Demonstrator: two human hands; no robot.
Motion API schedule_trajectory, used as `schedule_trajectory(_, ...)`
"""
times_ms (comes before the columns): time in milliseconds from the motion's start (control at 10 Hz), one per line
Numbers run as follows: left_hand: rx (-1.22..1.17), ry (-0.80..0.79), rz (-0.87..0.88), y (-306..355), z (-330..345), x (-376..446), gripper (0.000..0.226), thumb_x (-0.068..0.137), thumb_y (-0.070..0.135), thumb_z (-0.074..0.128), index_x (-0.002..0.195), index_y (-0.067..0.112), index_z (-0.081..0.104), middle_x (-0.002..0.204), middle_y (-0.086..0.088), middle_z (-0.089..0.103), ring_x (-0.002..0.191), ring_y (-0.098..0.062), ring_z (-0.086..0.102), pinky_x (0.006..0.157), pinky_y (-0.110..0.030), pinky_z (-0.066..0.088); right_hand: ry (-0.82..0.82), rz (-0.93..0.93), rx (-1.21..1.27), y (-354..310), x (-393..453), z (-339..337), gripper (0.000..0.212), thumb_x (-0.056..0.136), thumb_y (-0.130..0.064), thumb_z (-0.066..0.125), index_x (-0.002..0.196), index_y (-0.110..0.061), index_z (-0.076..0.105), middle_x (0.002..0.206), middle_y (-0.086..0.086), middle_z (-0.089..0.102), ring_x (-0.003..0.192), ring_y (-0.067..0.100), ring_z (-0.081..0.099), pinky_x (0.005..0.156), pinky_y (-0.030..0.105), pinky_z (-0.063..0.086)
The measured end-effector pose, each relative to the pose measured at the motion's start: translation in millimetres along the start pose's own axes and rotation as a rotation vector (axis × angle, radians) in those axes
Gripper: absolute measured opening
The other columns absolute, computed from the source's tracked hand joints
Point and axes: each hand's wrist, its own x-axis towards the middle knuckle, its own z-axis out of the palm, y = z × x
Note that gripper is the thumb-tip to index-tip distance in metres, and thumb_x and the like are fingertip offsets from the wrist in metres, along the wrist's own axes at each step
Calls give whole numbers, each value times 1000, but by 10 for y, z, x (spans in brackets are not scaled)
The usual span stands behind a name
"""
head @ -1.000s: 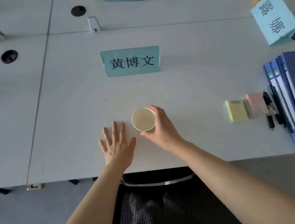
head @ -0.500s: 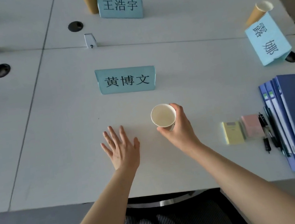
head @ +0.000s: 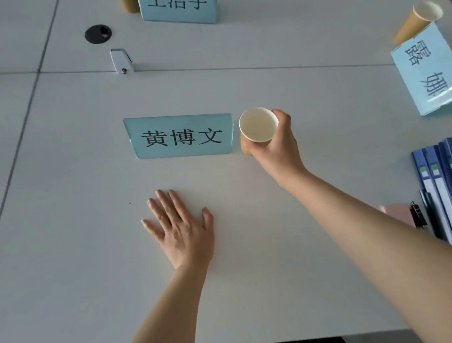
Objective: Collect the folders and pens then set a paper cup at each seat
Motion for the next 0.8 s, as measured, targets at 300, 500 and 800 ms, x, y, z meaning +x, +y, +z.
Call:
schedule_trajectory(300,-11,44,-23,-2,18,-3,86,88,55,28,156,6,11,165,-9,3,152,-26,-6,120,-53,-6,-55,-7,-21,81,256,115,76,74,-33,78,134,-17,35,128,0,53,112,17,54,93,34,48)
schedule_trajectory(500,-11,47,-23,-5,23,-7,86,86,56,28,156,7,12,165,-8,4,152,-25,-6,121,-52,-6,-89,-4,-44,131,302,62,79,76,-28,77,139,-17,31,134,-1,50,117,17,52,97,34,46)
schedule_trajectory(800,-18,54,-36,7,-25,-11,88,85,59,20,157,10,7,165,-6,-1,152,-24,-10,120,-50,-10,-138,86,-114,310,63,-179,75,86,-13,64,147,-13,22,142,5,42,130,18,41,91,20,32)
